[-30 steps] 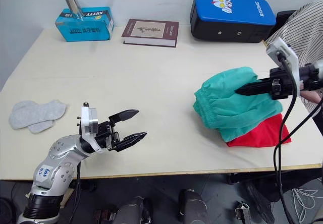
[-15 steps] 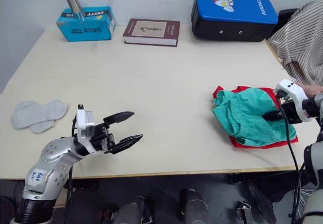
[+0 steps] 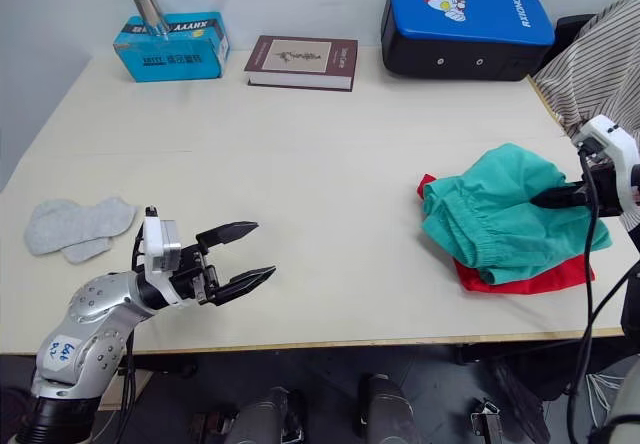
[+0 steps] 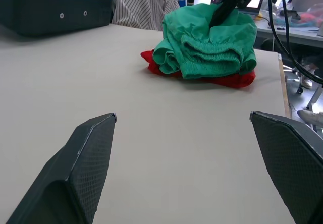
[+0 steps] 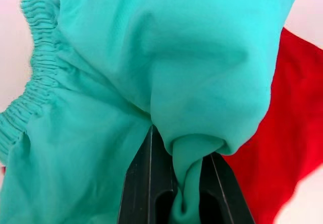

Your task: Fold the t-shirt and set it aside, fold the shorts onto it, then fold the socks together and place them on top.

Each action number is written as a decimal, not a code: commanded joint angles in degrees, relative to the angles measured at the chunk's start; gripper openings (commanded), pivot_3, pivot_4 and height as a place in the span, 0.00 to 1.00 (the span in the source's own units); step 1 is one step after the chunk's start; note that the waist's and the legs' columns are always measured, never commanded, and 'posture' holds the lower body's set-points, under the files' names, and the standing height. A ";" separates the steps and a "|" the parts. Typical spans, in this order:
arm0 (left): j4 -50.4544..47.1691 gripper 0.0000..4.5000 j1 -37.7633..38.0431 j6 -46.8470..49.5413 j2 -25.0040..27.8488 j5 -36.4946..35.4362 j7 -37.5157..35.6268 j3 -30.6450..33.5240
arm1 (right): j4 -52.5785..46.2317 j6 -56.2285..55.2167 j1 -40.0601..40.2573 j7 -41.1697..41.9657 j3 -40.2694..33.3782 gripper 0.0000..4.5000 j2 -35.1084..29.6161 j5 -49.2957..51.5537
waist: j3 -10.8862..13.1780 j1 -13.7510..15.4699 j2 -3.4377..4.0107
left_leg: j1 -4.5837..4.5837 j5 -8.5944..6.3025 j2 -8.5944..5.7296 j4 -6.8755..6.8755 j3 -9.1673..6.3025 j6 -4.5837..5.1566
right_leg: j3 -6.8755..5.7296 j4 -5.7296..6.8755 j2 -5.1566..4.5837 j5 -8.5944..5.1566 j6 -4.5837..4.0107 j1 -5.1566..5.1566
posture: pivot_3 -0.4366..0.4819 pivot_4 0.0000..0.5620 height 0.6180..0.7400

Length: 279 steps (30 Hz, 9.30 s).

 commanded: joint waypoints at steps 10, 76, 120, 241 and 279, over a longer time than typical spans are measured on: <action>-4.15 1.00 4.03 0.01 1.97 -0.73 0.30 3.79 | 2.31 -1.75 7.26 -11.46 -8.77 0.24 1.80 1.82 | 0.00 -0.32 0.01 | 0.08 0.01 0.07 -0.01 0.14 -0.01 | 0.16 0.04 0.15 0.00 0.00 -0.02 | 0.48 0.27 1.00; 51.70 1.00 -16.00 7.63 28.71 19.81 -0.27 6.14 | -94.89 -20.16 68.07 -29.73 -13.29 1.00 25.59 27.62 | -0.36 1.35 -0.79 | 0.79 -0.66 -0.66 -0.33 -1.21 0.21 | -0.75 0.16 -0.37 -0.94 0.21 1.18 | 0.48 0.27 1.00; 7.60 0.56 -25.75 19.50 -2.37 8.44 -14.91 -15.52 | -100.50 -8.87 73.41 -34.26 -14.94 1.00 20.08 24.79 | -0.23 2.42 -1.15 | 0.95 -0.55 -0.46 0.02 -0.97 0.18 | -0.18 0.53 -0.35 -0.83 0.29 1.12 | 0.48 0.27 1.00; 6.58 0.00 -13.76 55.63 15.24 -16.00 -0.80 6.54 | -83.44 45.16 35.62 -26.66 -15.57 0.00 25.47 34.93 | 0.19 0.23 -0.75 | 0.48 -0.52 -0.50 -0.16 -0.98 0.14 | -0.39 -0.01 -0.51 -0.48 0.32 0.86 | 0.48 0.27 1.00; 30.65 0.41 -28.18 38.86 14.98 2.85 -13.52 -10.83 | -90.29 23.03 55.80 -42.08 -13.45 0.36 30.88 32.64 | 0.24 -0.05 -0.86 | -0.07 -0.15 -0.70 0.07 -0.84 0.28 | -0.09 0.54 -0.35 -0.45 0.36 0.15 | 0.48 0.27 1.00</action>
